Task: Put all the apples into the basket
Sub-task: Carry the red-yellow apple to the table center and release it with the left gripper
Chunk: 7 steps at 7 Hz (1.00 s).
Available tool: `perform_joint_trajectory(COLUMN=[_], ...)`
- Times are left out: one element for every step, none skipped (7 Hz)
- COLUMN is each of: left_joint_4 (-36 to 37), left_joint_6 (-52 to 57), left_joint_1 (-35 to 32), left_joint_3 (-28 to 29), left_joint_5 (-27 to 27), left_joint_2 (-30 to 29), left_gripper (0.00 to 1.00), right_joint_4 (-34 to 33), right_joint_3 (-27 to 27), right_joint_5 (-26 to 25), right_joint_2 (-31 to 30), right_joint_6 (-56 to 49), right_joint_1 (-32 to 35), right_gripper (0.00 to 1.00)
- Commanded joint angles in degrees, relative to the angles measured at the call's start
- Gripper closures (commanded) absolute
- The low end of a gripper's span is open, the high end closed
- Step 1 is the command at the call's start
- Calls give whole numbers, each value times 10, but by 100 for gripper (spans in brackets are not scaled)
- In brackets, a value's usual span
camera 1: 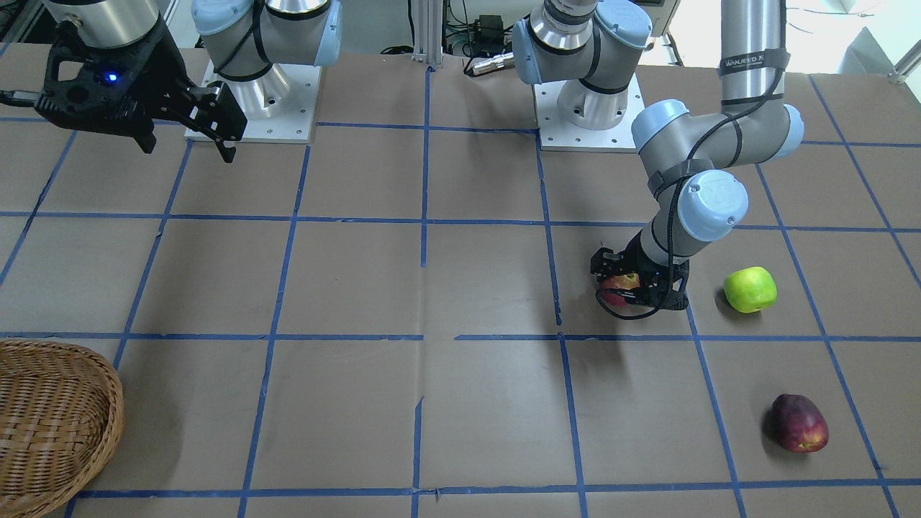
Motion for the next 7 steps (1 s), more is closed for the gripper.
perform_joint_trajectory(left_joint_4=[-1,-3,2,2,7,54,77], left_joint_6=[-119,-233,-364,-487,-536,-604,-626], left_joint_1=[-18,-67,-150,-230,-282,-323,-330], left_joint_3=[15,41,86,146,183,195,197], left_joint_5=[-14,-63,-85,-93,-103,-115,-119], left_joint_2=[-1,-2,-18,-50,-92,-128,-155], left_gripper=[84,88,89,89,89,89,88], right_joint_4=[-4,-5,-4,-4,-4,-14,-24], right_joint_3=[0,0,0,2,16,27,34], right_joint_5=[-1,-3,-1,2,-1,-3,-2], right_joint_2=[2,3,3,5,11,12,14], right_joint_6=[0,2,0,1,0,1,2], right_joint_1=[-3,-6,-6,-6,-7,-7,-7], right_gripper=[0,0,0,0,0,0,0])
